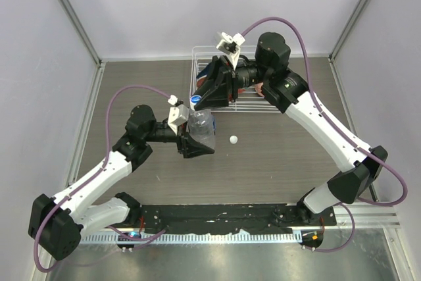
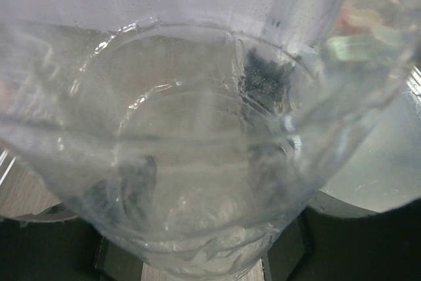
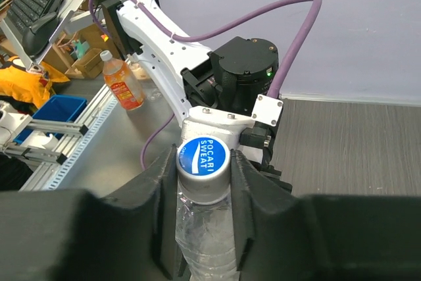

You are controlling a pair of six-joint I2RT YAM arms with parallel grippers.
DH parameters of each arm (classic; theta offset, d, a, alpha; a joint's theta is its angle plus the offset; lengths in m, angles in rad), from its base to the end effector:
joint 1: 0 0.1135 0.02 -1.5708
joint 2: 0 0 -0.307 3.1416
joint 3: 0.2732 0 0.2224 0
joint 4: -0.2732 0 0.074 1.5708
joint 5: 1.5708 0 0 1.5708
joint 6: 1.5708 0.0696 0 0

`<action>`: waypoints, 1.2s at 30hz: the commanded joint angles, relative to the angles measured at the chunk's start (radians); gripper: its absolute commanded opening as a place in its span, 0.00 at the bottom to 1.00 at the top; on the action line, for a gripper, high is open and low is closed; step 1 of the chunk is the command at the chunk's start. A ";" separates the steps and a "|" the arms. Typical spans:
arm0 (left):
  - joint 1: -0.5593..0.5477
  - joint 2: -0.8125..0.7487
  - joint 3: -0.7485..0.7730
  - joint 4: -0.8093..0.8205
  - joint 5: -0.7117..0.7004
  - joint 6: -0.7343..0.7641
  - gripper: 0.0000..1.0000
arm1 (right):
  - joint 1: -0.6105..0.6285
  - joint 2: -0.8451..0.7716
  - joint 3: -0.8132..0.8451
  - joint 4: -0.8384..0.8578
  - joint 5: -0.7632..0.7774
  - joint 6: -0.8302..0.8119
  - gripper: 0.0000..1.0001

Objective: Screw on the bottle caps

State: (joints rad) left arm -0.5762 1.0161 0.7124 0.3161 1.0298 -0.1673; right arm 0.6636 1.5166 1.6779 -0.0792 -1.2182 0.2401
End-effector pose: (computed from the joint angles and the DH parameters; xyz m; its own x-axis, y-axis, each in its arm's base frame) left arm 0.1272 -0.1538 0.3690 -0.1562 -0.0008 -0.9877 0.9871 -0.0358 -0.1560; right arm 0.1983 0.2380 0.5217 -0.1631 -0.0232 -0.9863 -0.9377 -0.3073 0.1622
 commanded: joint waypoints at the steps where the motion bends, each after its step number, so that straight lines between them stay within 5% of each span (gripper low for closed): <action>1: 0.001 -0.002 0.042 0.032 -0.011 -0.005 0.00 | 0.007 -0.009 0.002 0.021 -0.015 0.014 0.17; 5: 0.001 -0.008 0.038 0.025 -0.028 -0.005 0.00 | 0.010 -0.009 -0.001 0.021 -0.006 0.015 0.01; 13: 0.001 -0.011 0.025 0.008 -0.109 0.031 0.00 | 0.022 -0.042 0.002 -0.051 0.156 -0.030 0.01; 17: 0.001 -0.014 0.016 0.006 -0.180 0.058 0.00 | 0.130 -0.049 0.072 -0.294 0.545 -0.175 0.01; 26: 0.001 -0.031 0.002 -0.006 -0.255 0.087 0.00 | 0.450 0.036 0.172 -0.453 1.524 -0.222 0.01; 33: 0.001 -0.042 0.005 -0.029 -0.292 0.095 0.00 | 0.571 0.154 0.279 -0.542 2.000 -0.190 0.01; 36: 0.003 -0.053 -0.002 -0.035 -0.298 0.100 0.00 | 0.585 0.166 0.298 -0.544 2.092 -0.176 0.01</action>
State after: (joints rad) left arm -0.5465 0.9859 0.6960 0.2455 0.6964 -0.1501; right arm 1.2259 1.6073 1.9598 -0.5663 0.6113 0.0437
